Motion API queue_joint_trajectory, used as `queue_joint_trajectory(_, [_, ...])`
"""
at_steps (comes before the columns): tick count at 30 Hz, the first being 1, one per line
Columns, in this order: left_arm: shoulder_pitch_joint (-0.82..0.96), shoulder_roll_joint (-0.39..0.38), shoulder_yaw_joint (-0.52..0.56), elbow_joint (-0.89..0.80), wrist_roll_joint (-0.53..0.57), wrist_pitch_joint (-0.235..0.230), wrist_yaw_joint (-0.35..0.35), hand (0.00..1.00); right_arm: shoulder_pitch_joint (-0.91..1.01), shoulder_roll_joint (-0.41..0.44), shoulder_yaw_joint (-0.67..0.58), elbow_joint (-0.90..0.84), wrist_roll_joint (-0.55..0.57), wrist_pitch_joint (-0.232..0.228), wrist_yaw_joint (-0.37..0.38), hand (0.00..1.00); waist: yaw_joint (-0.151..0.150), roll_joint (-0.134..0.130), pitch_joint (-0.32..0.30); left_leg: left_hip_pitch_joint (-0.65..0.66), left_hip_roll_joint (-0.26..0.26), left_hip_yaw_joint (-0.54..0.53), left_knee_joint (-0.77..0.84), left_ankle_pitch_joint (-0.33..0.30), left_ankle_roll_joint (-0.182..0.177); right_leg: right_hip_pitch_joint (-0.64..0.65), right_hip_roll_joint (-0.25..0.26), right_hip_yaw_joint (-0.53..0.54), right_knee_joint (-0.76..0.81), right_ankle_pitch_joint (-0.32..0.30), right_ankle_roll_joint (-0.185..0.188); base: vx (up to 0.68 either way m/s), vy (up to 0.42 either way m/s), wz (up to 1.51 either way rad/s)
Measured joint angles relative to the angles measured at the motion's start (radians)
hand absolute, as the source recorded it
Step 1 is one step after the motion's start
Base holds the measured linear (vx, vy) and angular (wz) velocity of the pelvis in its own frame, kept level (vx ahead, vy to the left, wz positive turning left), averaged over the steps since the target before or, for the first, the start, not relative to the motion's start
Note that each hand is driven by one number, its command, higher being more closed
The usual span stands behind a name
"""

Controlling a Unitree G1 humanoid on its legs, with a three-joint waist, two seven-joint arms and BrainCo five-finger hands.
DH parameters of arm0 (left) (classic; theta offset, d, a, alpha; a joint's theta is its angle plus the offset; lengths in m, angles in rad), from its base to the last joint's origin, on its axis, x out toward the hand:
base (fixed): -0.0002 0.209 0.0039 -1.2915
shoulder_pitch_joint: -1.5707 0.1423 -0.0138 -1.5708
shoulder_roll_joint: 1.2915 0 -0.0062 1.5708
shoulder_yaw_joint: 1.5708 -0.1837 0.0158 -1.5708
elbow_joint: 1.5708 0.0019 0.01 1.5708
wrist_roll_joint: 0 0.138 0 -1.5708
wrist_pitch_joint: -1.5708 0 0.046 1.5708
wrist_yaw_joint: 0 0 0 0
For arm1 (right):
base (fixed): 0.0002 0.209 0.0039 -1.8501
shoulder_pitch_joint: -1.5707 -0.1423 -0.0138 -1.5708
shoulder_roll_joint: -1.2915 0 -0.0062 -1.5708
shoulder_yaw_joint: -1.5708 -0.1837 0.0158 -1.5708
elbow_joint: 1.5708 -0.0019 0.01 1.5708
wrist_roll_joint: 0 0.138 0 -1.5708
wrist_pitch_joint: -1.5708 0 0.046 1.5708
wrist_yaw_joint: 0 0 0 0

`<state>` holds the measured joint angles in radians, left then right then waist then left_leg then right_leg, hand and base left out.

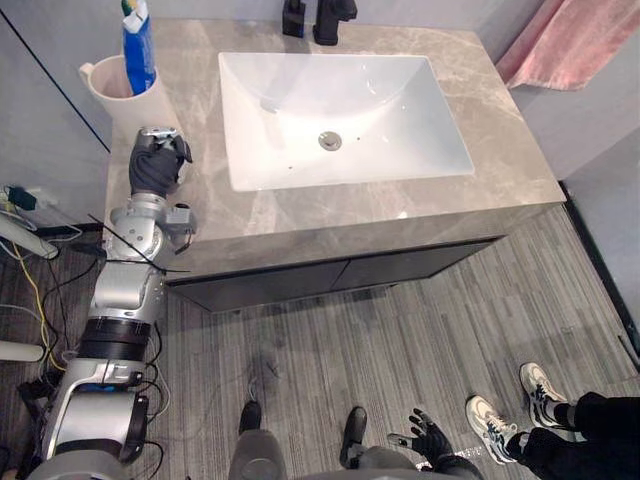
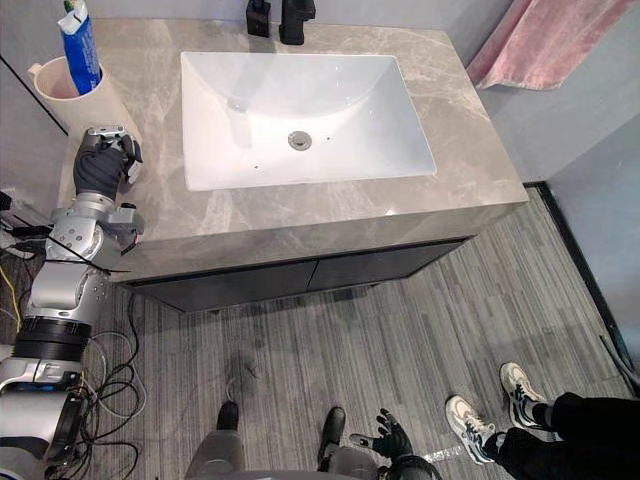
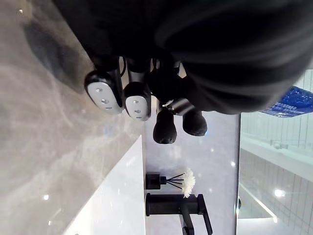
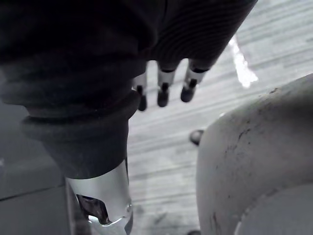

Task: Organize washtable

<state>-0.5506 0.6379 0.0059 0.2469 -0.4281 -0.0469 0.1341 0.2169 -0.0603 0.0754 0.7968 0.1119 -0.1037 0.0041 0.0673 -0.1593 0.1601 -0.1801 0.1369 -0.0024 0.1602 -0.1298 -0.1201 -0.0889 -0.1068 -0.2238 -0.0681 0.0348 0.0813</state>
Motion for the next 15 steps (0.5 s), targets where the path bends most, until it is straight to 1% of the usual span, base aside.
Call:
queue_joint_trajectory(3, [-0.022,0.020,0.000,0.028,0.016,0.001,-0.001,1.00,0.000,0.000,0.000,-0.004,0.000,0.000,0.000,0.00,-0.001,-0.002,0.003,-0.017,0.001,-0.002,0.007,0.000,0.000,-0.016,0.001,0.003,0.002,0.008,0.000,-0.05,0.001,-0.04])
queue_joint_trajectory(5, [-0.026,0.056,0.001,0.050,0.050,0.009,-0.002,1.00,0.000,0.005,0.002,-0.013,0.000,0.000,0.000,0.00,-0.001,-0.004,0.010,-0.026,0.001,-0.002,0.019,0.000,0.000,-0.022,0.001,0.007,-0.001,0.019,-0.007,-0.06,0.003,-0.08])
queue_joint_trajectory(8, [-0.039,0.093,0.013,0.068,0.061,0.017,-0.002,1.00,0.001,0.014,0.004,-0.026,0.000,0.000,0.001,0.00,0.001,-0.010,0.025,-0.035,0.002,-0.005,0.025,-0.002,0.001,-0.028,0.003,0.007,-0.002,0.024,-0.005,-0.07,-0.006,-0.01])
queue_joint_trajectory(13, [-0.039,0.102,0.076,0.087,0.077,0.023,-0.002,1.00,0.006,0.015,0.005,-0.030,0.002,-0.001,0.002,0.00,0.002,-0.014,0.030,-0.053,0.001,-0.006,0.038,-0.005,0.002,-0.044,0.003,0.011,-0.006,0.042,-0.008,-0.07,0.001,-0.04])
queue_joint_trajectory(15, [-0.039,0.113,0.081,0.097,0.077,0.022,-0.002,1.00,0.006,0.015,0.005,-0.031,0.002,-0.001,0.002,0.00,0.002,-0.016,0.033,-0.053,0.001,-0.005,0.042,-0.005,0.002,-0.043,0.003,0.012,-0.007,0.043,-0.008,-0.05,-0.009,-0.03])
